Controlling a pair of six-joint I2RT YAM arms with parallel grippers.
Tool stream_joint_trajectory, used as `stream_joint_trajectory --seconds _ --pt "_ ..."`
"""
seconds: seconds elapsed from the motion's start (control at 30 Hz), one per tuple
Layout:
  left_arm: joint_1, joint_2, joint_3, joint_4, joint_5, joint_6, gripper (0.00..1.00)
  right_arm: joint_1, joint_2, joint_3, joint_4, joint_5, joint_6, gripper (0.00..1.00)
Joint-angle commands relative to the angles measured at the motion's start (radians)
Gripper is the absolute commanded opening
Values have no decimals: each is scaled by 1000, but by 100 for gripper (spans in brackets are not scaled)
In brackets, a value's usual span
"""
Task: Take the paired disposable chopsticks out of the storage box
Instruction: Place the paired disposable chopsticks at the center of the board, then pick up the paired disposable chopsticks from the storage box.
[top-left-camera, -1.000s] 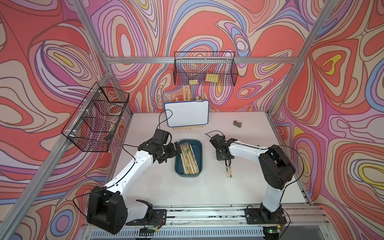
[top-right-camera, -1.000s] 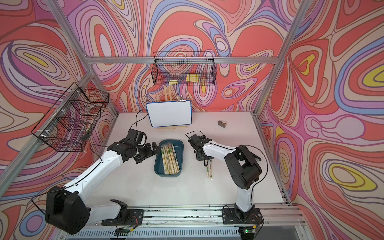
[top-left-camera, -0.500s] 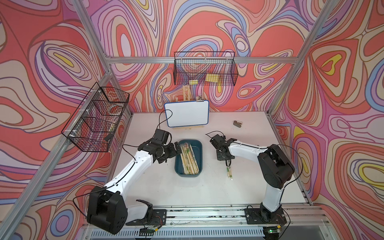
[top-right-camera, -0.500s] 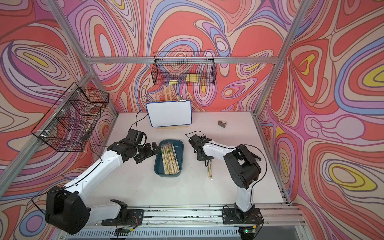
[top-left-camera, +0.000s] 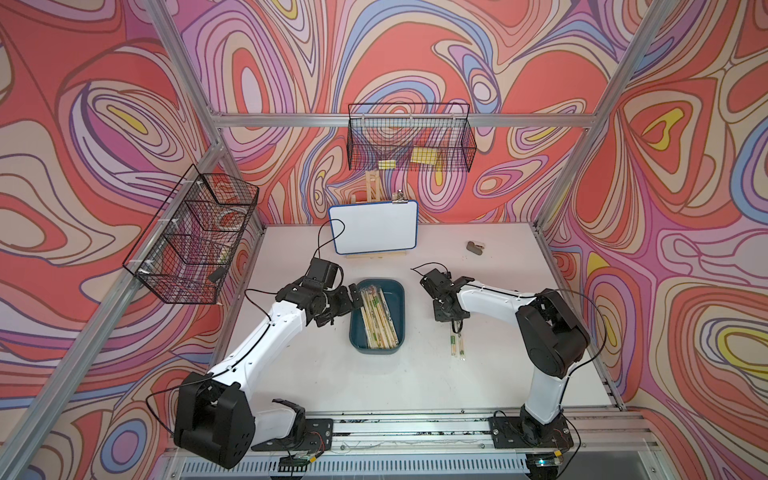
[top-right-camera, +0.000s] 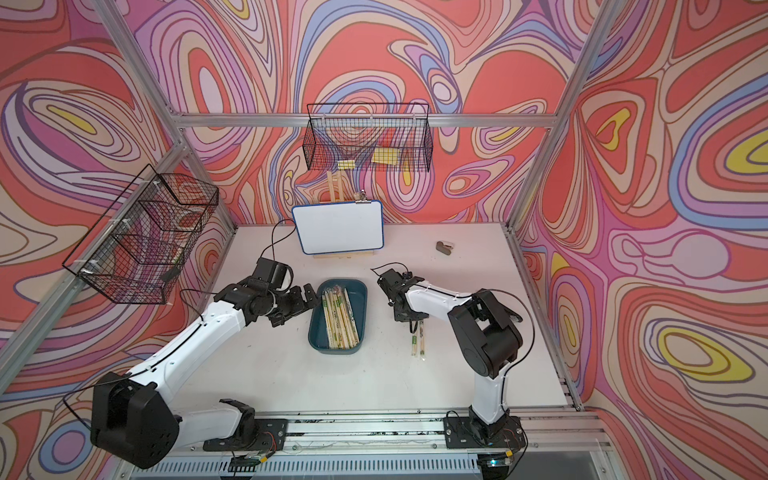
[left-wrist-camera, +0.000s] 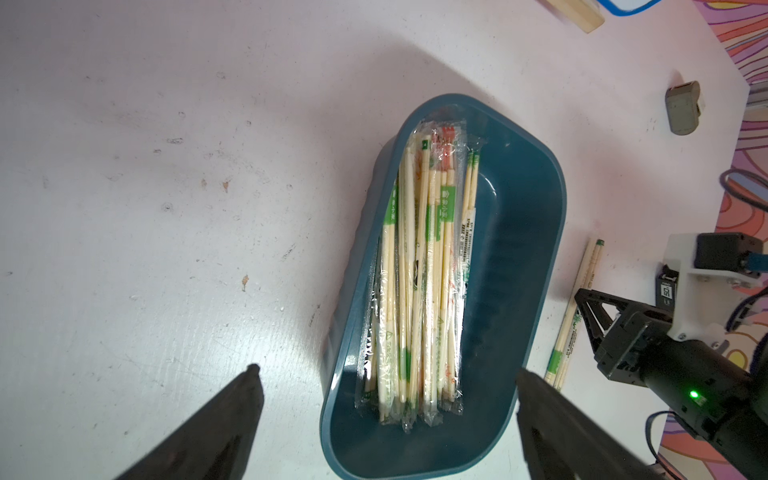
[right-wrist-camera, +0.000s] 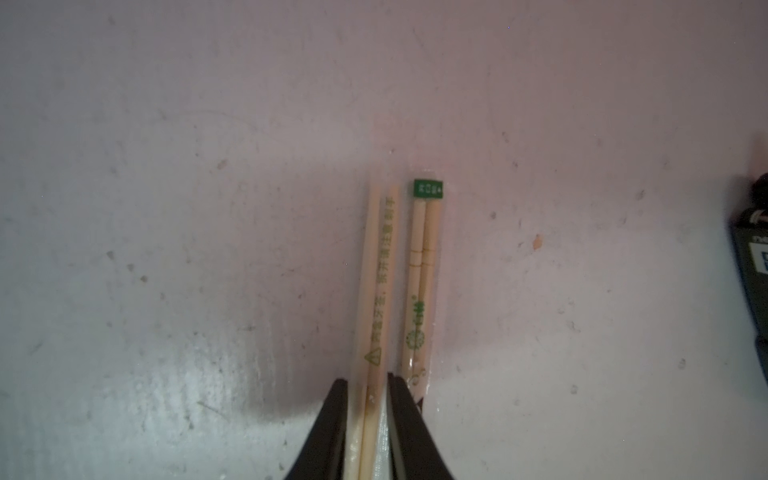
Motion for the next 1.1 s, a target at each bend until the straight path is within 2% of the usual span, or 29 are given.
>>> stream_joint_trajectory --seconds 0.0,0.3,0.47,1.07 --pt "-7 4 3 -7 -23 19 100 -6 -62 38 2 -54 1 23" --pt "-6 16 8 -17 -63 35 100 2 -156 94 73 -259 14 23" --pt "6 29 10 -20 -76 50 100 33 -158 147 118 -369 31 23" --pt "201 -17 -35 -35 -44 100 100 267 140 437 119 -443 75 22"
